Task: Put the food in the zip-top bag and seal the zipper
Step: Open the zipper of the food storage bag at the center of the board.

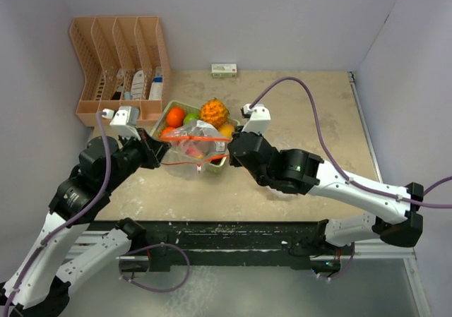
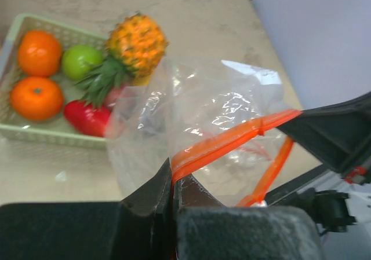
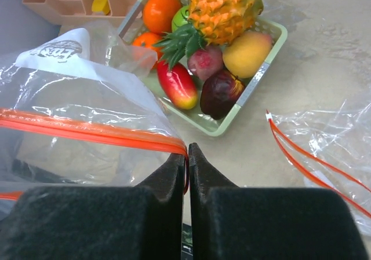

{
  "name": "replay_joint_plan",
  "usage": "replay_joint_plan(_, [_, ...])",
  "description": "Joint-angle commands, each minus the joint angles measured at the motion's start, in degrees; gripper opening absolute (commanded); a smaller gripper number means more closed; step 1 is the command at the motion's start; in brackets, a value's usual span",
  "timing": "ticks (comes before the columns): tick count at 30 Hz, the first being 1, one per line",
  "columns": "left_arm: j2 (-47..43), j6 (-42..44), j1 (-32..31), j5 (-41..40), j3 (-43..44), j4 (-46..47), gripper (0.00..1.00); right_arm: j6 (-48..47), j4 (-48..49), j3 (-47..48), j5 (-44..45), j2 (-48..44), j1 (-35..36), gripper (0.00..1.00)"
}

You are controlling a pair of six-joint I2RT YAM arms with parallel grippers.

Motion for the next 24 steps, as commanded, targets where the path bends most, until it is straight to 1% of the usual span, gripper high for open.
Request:
replay_joint_plan(1, [0.5, 4.2, 0.7, -10.3, 2.5, -10.0, 0.0, -0.8, -7.9, 2.6, 3.8, 1.8, -1.4, 0.16])
replay_joint_plan(2, [0.4, 4.0, 0.7, -10.1, 2.1, -10.1, 0.0, -4.5, -4.3, 2.5, 2.3, 1.7, -1.4, 0.29])
replay_joint_plan(3, [0.2, 3.8, 0.7, -10.0, 1.7, -10.1, 0.0, -8.9, 0.7, 2.0, -1.4, 1.3, -1.3, 0.41])
replay_joint_plan(4, [0.1, 3.5, 0.7, -10.2, 1.2, -10.1, 0.0, -11.9, 4.6, 1.2, -7.3, 0.7, -1.4, 0.51])
replay_joint_plan(5, [0.1, 3.3, 0.7, -10.5, 0.7, -10.2, 0.0, -15.1, 10.0, 0.3, -14.2, -0.1, -1.4, 0.59])
replay_joint_plan(7, [-0.1, 3.0, 0.7, -11.2, 0.3, -10.6, 0.0, -18.1, 16.6, -1.0, -22.8, -1.4, -1.4, 0.75])
replay_joint_plan(8, [-0.1, 2.9, 0.7, -11.5, 0.3, -10.8, 0.0, -19.4, 19.0, -1.3, -26.6, -1.8, -1.4, 0.8])
replay_joint_plan(9, [-0.2, 2.9, 0.7, -11.8, 0.4, -11.0, 0.0, -20.2, 19.8, -1.5, -29.2, -2.3, -1.4, 0.87])
replay_joint_plan(10, [-0.2, 2.9, 0.7, -12.1, 0.5, -11.2, 0.0, -20.7, 21.7, -1.6, -31.4, -2.8, -1.4, 0.92])
replay_joint_plan(12, [-0.3, 3.0, 0.7, -12.9, 1.2, -11.9, 0.0, -21.1, 22.9, -1.7, -33.1, -3.7, -1.4, 0.94])
replay_joint_plan(14, [-0.1, 3.0, 0.7, -14.4, 2.3, -13.2, 0.0, -20.9, 23.0, -1.9, -31.9, -4.8, -1.4, 0.96])
replay_joint_plan(17, [0.3, 2.9, 0.7, -17.9, 4.7, -16.9, 0.0, -19.7, 22.6, -2.7, -27.3, -6.5, -1.4, 1.0])
replay_joint_plan(19, [0.3, 2.7, 0.7, -20.4, 6.4, -19.5, 0.0, -18.5, 21.8, -3.0, -22.2, -7.4, -1.6, 0.99])
replay_joint_plan(22, [-0.4, 2.7, 0.7, -23.9, 8.9, -22.2, 0.0, -15.5, 16.8, -1.5, -16.2, -6.1, -3.3, 0.99])
replay_joint_plan(24, [-0.9, 2.8, 0.7, -26.6, 9.8, -23.8, 0.0, -12.0, 12.5, 0.2, -15.0, -4.2, -6.7, 0.99])
